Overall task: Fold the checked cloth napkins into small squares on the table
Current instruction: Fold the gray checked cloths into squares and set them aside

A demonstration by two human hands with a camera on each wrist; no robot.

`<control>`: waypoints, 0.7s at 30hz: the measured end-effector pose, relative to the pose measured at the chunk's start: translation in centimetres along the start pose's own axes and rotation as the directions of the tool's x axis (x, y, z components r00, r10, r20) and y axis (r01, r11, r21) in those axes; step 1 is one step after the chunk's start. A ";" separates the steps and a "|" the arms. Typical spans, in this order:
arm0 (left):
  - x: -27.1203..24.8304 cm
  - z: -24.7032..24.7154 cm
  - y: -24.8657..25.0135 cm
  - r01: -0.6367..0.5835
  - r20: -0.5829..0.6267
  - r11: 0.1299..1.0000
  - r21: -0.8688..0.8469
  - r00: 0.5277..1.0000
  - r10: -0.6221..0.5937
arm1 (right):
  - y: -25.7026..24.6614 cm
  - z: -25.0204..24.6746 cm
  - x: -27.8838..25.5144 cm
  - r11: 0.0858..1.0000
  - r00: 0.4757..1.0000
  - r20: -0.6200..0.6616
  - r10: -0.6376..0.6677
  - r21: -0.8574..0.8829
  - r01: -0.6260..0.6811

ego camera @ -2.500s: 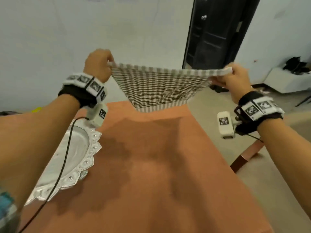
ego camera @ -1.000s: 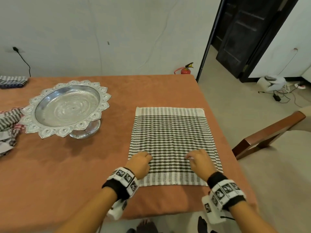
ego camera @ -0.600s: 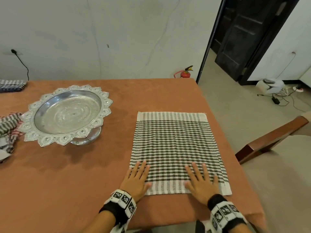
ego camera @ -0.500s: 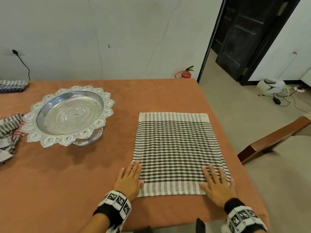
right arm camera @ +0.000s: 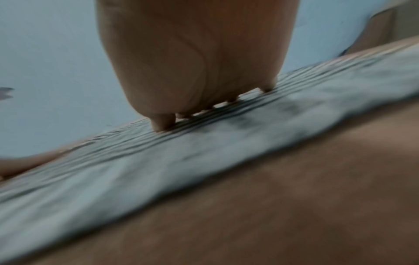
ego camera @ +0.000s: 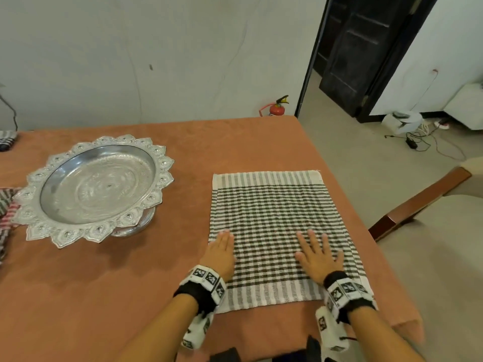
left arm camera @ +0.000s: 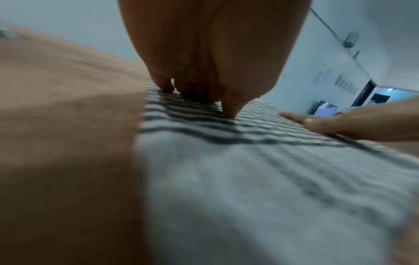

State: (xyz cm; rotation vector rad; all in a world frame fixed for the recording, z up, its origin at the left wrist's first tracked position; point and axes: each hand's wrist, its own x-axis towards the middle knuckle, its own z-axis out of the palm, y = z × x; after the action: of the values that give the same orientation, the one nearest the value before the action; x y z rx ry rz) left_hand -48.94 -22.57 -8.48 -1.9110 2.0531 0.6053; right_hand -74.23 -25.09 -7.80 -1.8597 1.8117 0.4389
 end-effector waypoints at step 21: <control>12.6 -7.4 3.2 0.104 -0.101 0.986 -0.133 0.988 -0.118 | -0.5 -11.1 14.0 0.995 0.986 -0.137 -0.093 -0.048 0.087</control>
State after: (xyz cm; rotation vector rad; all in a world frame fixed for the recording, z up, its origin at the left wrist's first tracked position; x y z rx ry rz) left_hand -52.66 -37.06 -7.54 -2.1598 1.9984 0.6319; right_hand -74.16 -42.91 -6.35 -2.0369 1.8114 0.3237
